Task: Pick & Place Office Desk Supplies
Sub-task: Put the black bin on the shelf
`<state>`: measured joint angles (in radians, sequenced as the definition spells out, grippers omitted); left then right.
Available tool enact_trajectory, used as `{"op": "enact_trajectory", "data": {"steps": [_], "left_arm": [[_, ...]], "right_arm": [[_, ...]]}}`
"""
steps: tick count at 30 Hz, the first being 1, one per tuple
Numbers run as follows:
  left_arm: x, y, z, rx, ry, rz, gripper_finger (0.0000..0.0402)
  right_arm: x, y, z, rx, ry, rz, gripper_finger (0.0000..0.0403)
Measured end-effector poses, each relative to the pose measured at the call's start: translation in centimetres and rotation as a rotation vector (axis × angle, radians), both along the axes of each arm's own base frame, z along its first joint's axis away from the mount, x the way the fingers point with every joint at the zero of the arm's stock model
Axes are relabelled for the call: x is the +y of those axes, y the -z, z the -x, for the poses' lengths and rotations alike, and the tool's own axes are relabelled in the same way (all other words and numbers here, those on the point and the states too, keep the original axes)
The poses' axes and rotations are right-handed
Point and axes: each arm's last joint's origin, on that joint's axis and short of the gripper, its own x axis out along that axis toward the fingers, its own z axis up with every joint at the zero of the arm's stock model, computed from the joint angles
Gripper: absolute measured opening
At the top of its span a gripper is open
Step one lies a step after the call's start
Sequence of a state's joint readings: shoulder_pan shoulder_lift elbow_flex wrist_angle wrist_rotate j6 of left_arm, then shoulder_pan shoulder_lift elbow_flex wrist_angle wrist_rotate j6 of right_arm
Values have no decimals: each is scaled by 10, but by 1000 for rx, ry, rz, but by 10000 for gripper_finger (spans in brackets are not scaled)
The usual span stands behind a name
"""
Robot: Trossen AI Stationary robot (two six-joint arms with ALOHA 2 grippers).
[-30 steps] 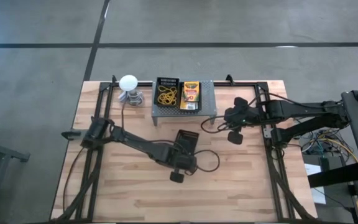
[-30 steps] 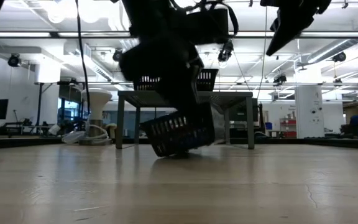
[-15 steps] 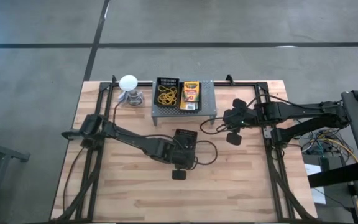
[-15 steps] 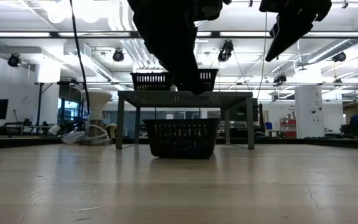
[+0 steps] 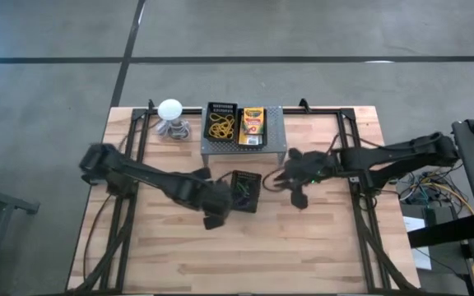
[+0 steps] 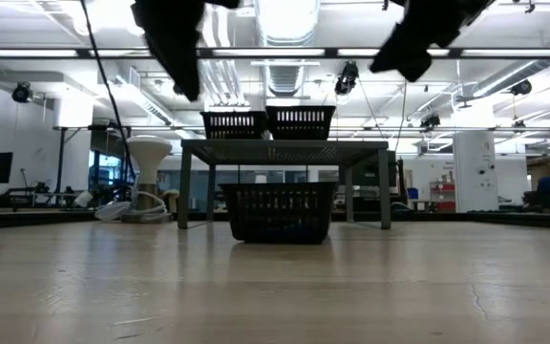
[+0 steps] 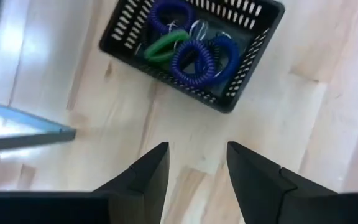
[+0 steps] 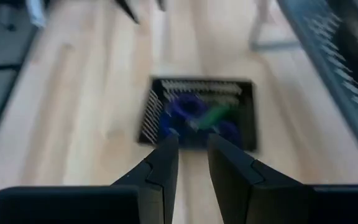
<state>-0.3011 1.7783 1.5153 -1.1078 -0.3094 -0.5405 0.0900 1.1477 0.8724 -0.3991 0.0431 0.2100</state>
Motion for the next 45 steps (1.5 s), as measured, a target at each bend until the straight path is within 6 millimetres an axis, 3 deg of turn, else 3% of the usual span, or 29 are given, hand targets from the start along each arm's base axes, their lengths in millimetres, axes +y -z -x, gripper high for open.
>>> {"op": "enact_trajectory", "data": {"steps": [6,9,18,23,29,38,45], "left_arm": [[-3,-15,45,-109,-113,-15,165],[-1,-20,66,-196,-200,-16,165],[6,-10,112,-343,-328,82,165],[9,-1,124,-356,-319,93,165],[11,6,129,-347,-316,88,165],[9,8,130,-335,-299,100,165],[8,8,131,-336,-294,104,165]], "right_arm": [[21,25,-30,-103,-65,-12,82],[25,37,-46,-59,-47,-25,90],[40,50,-100,136,-43,-28,169],[60,58,-123,269,-85,9,196],[80,77,-149,320,-121,34,194],[82,100,-168,408,-53,133,189],[82,120,-168,483,-47,146,173]]}}
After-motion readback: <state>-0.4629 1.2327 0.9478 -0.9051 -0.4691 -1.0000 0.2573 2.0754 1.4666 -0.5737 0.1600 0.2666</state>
